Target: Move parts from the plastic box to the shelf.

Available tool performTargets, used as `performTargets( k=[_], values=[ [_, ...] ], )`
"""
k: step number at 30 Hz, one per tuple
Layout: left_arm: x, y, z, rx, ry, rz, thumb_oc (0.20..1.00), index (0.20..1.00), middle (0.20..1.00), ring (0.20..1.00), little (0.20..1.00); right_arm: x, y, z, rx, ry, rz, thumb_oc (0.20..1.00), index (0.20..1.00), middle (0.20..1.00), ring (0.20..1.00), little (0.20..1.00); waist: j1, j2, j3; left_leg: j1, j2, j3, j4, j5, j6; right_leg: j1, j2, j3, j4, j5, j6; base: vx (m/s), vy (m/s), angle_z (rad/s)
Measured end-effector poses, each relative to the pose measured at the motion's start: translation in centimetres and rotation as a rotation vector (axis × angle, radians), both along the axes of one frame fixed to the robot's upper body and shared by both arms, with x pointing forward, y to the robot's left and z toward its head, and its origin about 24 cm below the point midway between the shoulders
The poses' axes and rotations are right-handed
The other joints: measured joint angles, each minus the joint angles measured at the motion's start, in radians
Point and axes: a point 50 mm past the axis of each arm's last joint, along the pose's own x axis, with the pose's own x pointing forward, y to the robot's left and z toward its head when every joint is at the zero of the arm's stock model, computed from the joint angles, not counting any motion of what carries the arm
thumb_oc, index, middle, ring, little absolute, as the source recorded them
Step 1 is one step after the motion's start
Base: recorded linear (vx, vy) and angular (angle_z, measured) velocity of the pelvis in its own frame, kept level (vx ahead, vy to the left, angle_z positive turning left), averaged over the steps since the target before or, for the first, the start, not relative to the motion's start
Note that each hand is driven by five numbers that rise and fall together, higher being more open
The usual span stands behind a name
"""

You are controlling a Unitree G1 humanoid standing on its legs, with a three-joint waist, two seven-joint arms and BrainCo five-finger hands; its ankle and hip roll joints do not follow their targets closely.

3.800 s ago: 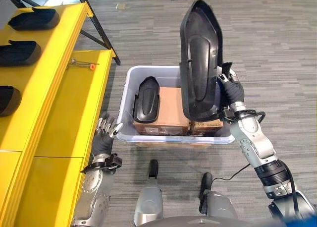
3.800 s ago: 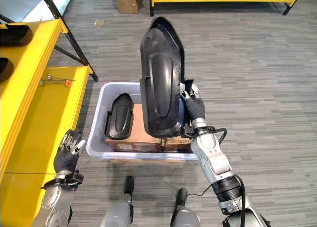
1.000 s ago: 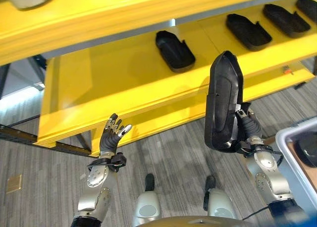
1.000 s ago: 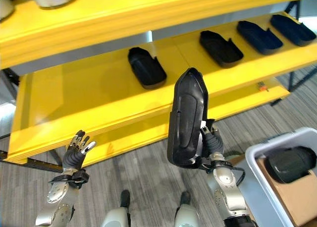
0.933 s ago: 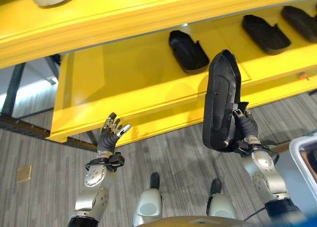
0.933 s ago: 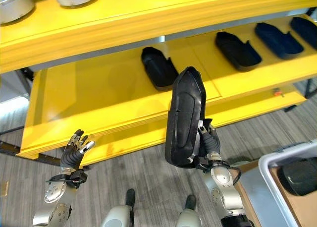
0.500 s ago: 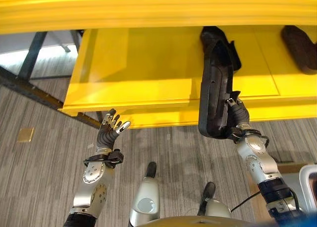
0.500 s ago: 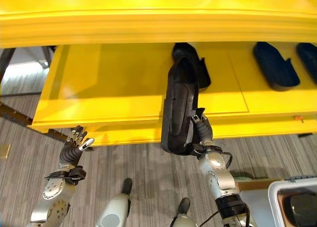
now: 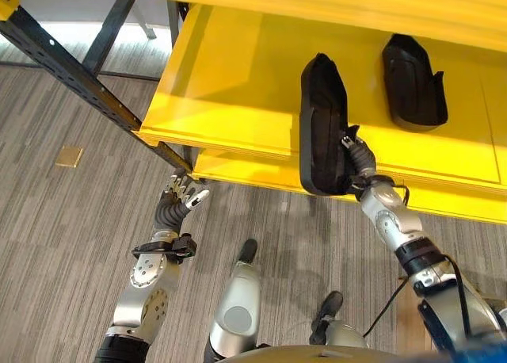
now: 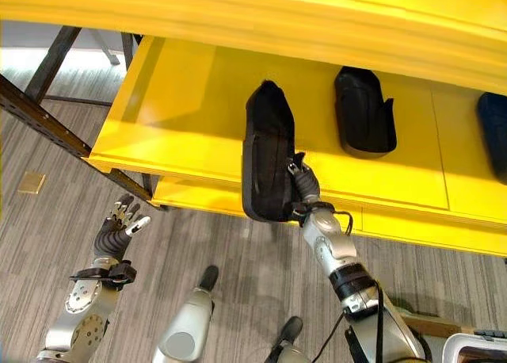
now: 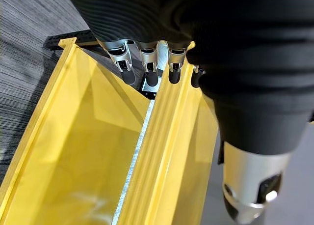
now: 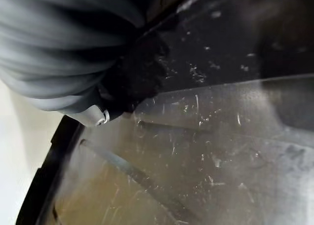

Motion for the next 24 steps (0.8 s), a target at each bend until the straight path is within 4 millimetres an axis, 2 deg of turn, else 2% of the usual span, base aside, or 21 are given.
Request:
performTargets(
  k=[9, 12, 15, 16, 17, 18, 19, 24],
  values=[
    [0.3, 0.0, 0.4, -0.014, -0.010, -0.011, 1.000, 1.000, 1.000, 1.000, 1.000, 2.8, -1.7, 3.8, 0.011, -0.035, -0.128, 0.200, 0.200, 0.200, 0.200, 0.200, 0.003, -0.001, 0.004, -0.005, -0.001, 0.001, 0.006, 0.000, 0.000, 0.005, 0.007, 0.000, -0.015, 0.009, -0.003, -0.01, 0.004, 0.01],
    [0.4, -0.2, 0.4, -0.012, -0.012, -0.022, 1.000, 1.000, 1.000, 1.000, 1.000, 3.9, -3.3, 6.6, -0.028, -0.079, -0.194, 0.200, 0.200, 0.200, 0.200, 0.200, 0.002, 0.007, 0.010, -0.028, 0.002, -0.008, 0.020, 0.000, 0.000, -0.009, 0.009, -0.003, -0.010, 0.011, -0.006, -0.04, 0.022, 0.06],
    [0.5, -0.4, 0.4, -0.034, -0.011, -0.032, 1.000, 1.000, 1.000, 1.000, 1.000, 4.6, -3.7, 9.5, -0.018, -0.138, -0.232, 0.200, 0.200, 0.200, 0.200, 0.200, 0.000, 0.028, 0.039, -0.035, 0.000, -0.010, 0.040, -0.004, 0.002, -0.012, 0.006, -0.003, 0.003, 0.009, -0.010, -0.03, 0.022, 0.00],
    [0.5, -0.5, 0.4, -0.039, -0.012, -0.037, 1.000, 1.000, 1.000, 1.000, 1.000, 4.6, -3.7, 9.9, -0.013, -0.148, -0.232, 0.200, 0.200, 0.200, 0.200, 0.200, 0.001, 0.033, 0.043, -0.036, -0.002, -0.010, 0.043, -0.004, 0.002, -0.013, 0.005, -0.002, 0.007, 0.009, -0.010, -0.09, 0.062, -0.02],
    [0.6, -0.7, 0.5, -0.040, -0.017, -0.041, 1.000, 1.000, 1.000, 1.000, 1.000, 4.7, -3.6, 10.3, -0.008, -0.158, -0.230, 0.200, 0.200, 0.200, 0.200, 0.200, 0.000, 0.039, 0.047, -0.042, -0.004, -0.009, 0.056, -0.009, 0.003, -0.021, 0.004, 0.001, 0.019, 0.007, -0.009, -0.09, 0.069, -0.07],
    [0.7, -0.9, 1.0, -0.034, -0.034, -0.057, 1.000, 1.000, 1.000, 1.000, 1.000, 5.1, -3.4, 11.5, -0.012, -0.171, -0.232, 0.200, 0.200, 0.200, 0.200, 0.200, -0.002, 0.054, 0.056, -0.068, -0.005, -0.008, 0.094, -0.022, 0.007, -0.051, -0.001, 0.007, 0.064, -0.008, -0.008, -0.07, 0.075, -0.07],
    [1.1, -1.8, 1.5, -0.024, -0.054, -0.107, 1.000, 1.000, 1.000, 1.000, 1.000, 5.4, -4.0, 13.3, -0.013, -0.197, -0.266, 0.200, 0.200, 0.200, 0.200, 0.200, -0.004, 0.078, 0.072, -0.101, -0.009, -0.009, 0.142, -0.036, 0.015, -0.098, -0.016, 0.020, 0.141, -0.037, -0.008, -0.05, 0.067, -0.03],
    [1.5, -2.0, 2.2, -0.011, -0.085, -0.122, 1.000, 1.000, 1.000, 1.000, 1.000, 5.7, -4.9, 13.7, -0.001, -0.174, -0.314, 0.200, 0.200, 0.200, 0.200, 0.200, -0.004, 0.081, 0.075, -0.127, -0.026, -0.006, 0.221, -0.071, 0.028, -0.138, -0.051, 0.034, 0.257, -0.091, -0.012, -0.01, 0.017, 0.02]
  ],
)
